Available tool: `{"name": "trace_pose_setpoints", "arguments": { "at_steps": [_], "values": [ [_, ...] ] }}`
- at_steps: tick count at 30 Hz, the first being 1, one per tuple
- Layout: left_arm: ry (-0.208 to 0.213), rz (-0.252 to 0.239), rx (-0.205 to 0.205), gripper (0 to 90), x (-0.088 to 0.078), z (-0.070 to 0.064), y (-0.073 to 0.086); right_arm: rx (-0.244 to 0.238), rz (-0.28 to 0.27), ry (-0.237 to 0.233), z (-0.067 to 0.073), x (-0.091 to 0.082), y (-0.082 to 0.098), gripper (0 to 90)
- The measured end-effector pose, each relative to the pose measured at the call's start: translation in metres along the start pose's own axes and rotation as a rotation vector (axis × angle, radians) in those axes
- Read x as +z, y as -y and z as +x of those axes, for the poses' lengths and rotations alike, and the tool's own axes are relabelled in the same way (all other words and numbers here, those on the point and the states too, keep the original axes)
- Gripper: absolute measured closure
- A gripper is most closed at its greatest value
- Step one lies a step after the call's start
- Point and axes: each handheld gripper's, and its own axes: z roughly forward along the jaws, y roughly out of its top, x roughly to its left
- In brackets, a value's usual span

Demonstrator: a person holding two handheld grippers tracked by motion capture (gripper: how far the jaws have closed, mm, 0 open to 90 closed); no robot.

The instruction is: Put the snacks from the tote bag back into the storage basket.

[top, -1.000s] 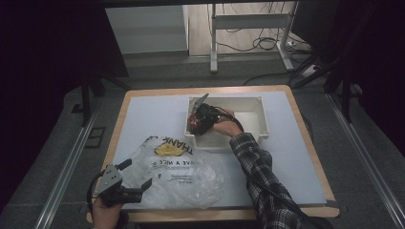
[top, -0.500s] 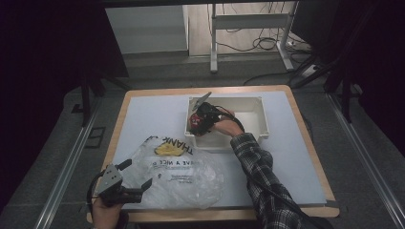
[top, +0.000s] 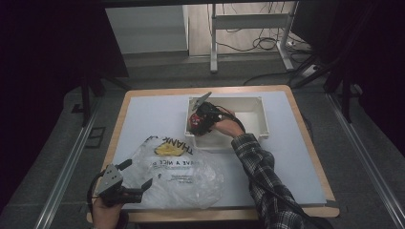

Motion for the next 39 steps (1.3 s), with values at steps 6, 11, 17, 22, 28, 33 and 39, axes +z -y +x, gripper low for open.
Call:
{"name": "trace_pose_setpoints", "arguments": {
  "at_steps": [6,11,17,22,28,33,39],
  "values": [
    [0.0,0.0,0.0,1.2,0.0,0.0,0.0,-0.009,-0.002,0.009,0.003,-0.004,-0.002,7.1],
    [-0.001,-0.002,0.0,1.2,0.0,0.0,0.0,-0.014,-0.005,0.014,0.006,-0.005,-0.003,6.6],
    [0.0,-0.004,-0.002,1.2,0.0,0.0,0.0,-0.02,-0.023,0.02,0.008,-0.008,-0.003,6.5],
    [-0.001,-0.008,-0.006,1.2,-0.001,0.0,0.0,-0.021,-0.05,0.03,0.009,-0.013,-0.003,6.5],
    [0.0,-0.007,-0.005,1.2,-0.001,0.0,0.0,-0.032,-0.061,0.035,0.013,-0.017,-0.004,6.5],
    [0.0,-0.007,-0.005,1.3,-0.001,0.0,0.0,-0.027,-0.064,0.038,0.013,-0.019,-0.001,6.5],
    [0.001,-0.009,-0.007,1.3,-0.001,0.0,0.001,-0.017,-0.074,0.039,0.013,-0.023,0.001,6.5]
  ]
}}
